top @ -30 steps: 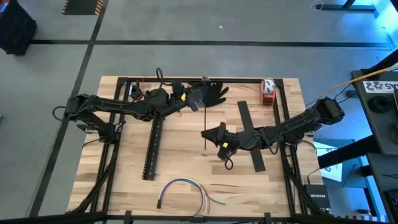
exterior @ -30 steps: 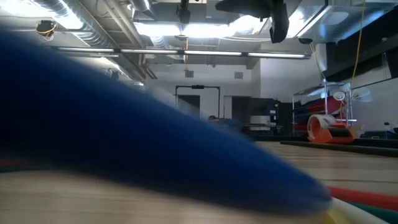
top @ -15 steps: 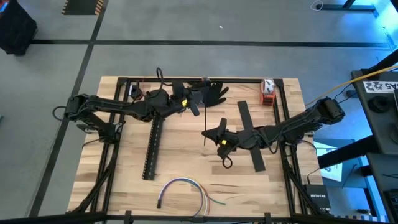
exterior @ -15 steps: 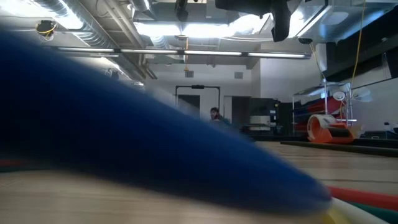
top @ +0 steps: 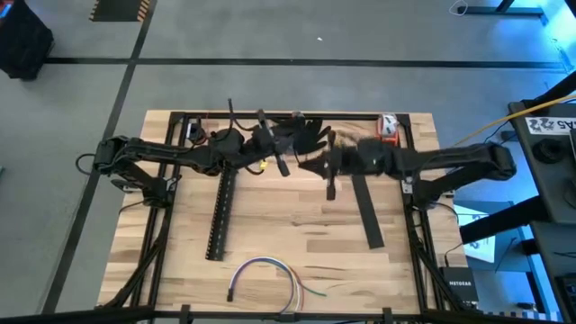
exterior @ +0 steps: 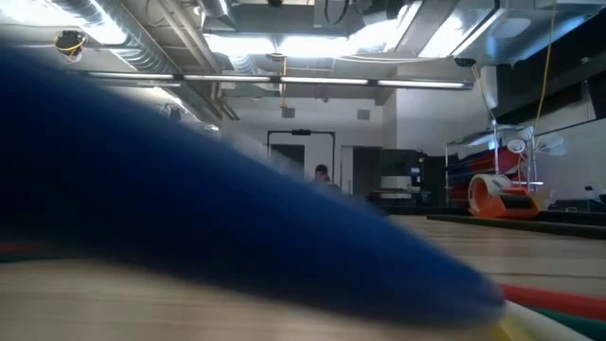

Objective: Ziptie cables
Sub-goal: Wrap the cable wires together using the black zip tie

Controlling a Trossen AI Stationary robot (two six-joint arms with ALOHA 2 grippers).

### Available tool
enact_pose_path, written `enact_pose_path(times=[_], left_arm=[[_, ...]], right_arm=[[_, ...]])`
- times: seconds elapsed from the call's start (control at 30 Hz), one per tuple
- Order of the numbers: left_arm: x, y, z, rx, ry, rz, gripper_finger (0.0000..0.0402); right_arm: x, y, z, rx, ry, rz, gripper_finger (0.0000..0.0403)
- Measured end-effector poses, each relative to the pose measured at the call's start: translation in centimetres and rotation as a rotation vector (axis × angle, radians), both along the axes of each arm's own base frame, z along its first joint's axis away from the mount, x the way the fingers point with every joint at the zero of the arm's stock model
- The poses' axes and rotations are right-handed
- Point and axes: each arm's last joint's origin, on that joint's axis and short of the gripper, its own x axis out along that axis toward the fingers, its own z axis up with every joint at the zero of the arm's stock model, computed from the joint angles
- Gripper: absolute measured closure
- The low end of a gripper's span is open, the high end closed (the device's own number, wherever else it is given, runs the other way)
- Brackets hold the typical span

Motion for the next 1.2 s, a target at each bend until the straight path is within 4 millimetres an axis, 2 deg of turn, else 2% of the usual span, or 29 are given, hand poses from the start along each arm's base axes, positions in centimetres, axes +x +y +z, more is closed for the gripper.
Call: enact_pose_path(times=[0.13,0.27,0.4,0.63,0.83,0.93,1.2], left_arm=[[0.1,-1.0,0.0,0.160,0.053,-0.027,0.0401],[0.1,-2.1,0.0,0.347,0.112,-0.016,0.0401],[0.1,-2.7,0.0,0.411,0.130,-0.018,0.0401],[0.1,-2.8,0.0,0.423,0.132,-0.016,0.0401],[0.1,-1.9,0.0,0.346,0.116,0.005,0.0401],[0.1,-1.6,0.0,0.340,0.112,0.012,0.0401],[0.1,-2.6,0.0,0.399,0.119,-0.019,0.0401]], right_arm=[[-0.1,-0.9,1.6,0.297,-0.004,0.143,0.0402],[-0.2,-0.7,2.5,0.472,0.018,0.226,0.0402],[-0.3,-0.5,3.4,0.579,0.028,0.286,0.0403],[-0.3,-0.1,3.3,0.631,0.055,0.299,0.0403],[-0.3,1.1,3.2,0.639,0.082,0.354,0.0403],[-0.3,1.0,3.2,0.639,0.082,0.352,0.0403],[-0.3,0.8,3.2,0.634,0.077,0.340,0.0403]])
